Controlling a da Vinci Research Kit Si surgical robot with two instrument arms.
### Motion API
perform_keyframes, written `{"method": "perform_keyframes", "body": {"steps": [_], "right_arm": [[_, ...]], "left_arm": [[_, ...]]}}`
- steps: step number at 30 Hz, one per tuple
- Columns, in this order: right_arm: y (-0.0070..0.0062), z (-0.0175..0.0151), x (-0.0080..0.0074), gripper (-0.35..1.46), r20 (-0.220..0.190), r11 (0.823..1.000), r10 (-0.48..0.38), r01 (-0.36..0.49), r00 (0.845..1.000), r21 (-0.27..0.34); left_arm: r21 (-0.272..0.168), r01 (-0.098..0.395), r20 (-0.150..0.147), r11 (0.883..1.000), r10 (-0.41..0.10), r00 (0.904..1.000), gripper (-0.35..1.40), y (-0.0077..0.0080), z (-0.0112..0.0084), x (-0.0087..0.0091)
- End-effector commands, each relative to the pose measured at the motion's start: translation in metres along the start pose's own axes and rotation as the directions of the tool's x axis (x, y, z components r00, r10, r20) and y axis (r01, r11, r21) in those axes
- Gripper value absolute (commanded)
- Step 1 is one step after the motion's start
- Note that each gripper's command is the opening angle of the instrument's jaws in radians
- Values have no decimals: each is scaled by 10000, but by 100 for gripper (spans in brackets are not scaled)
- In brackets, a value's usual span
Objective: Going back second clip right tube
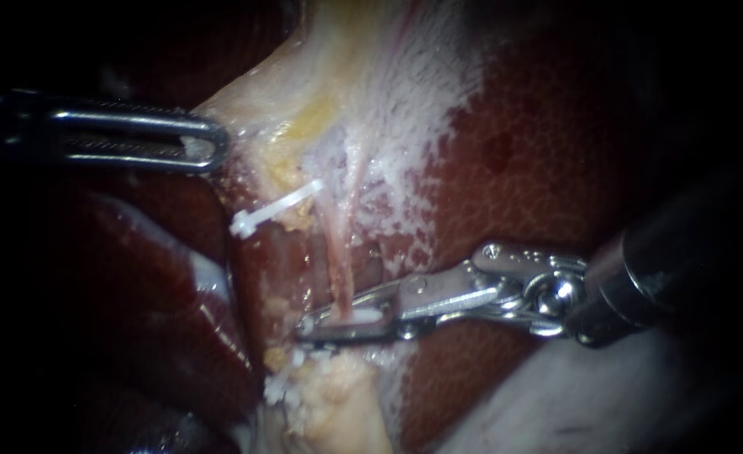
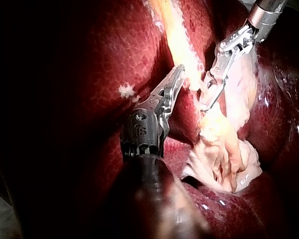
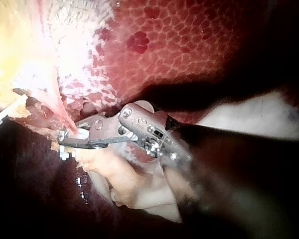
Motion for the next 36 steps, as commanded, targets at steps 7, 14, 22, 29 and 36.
{"method": "perform_keyframes", "body": {"steps": [7,14,22,29,36], "right_arm": [[-1,0,0,-35,3,10000,-2,2,10000,8],[-8,4,-1,2,-66,9977,-673,673,9977,86],[-10,6,0,46,-120,9716,-2366,2367,9715,57],[-9,6,2,56,-210,9372,-3484,3480,9371,-223],[-12,-5,5,60,-330,9195,-3880,3843,9211,-830]], "left_arm": [[3,-2,3,10000,2,10000,-35,0,0,0],[7,-5,1,10000,5,10000,-35,1,0,0],[11,-7,0,10000,7,10000,-35,2,-1,1],[13,-8,-1,10000,8,10000,-35,2,-2,1],[13,-8,-1,10000,8,10000,-35,1,-3,1]]}}
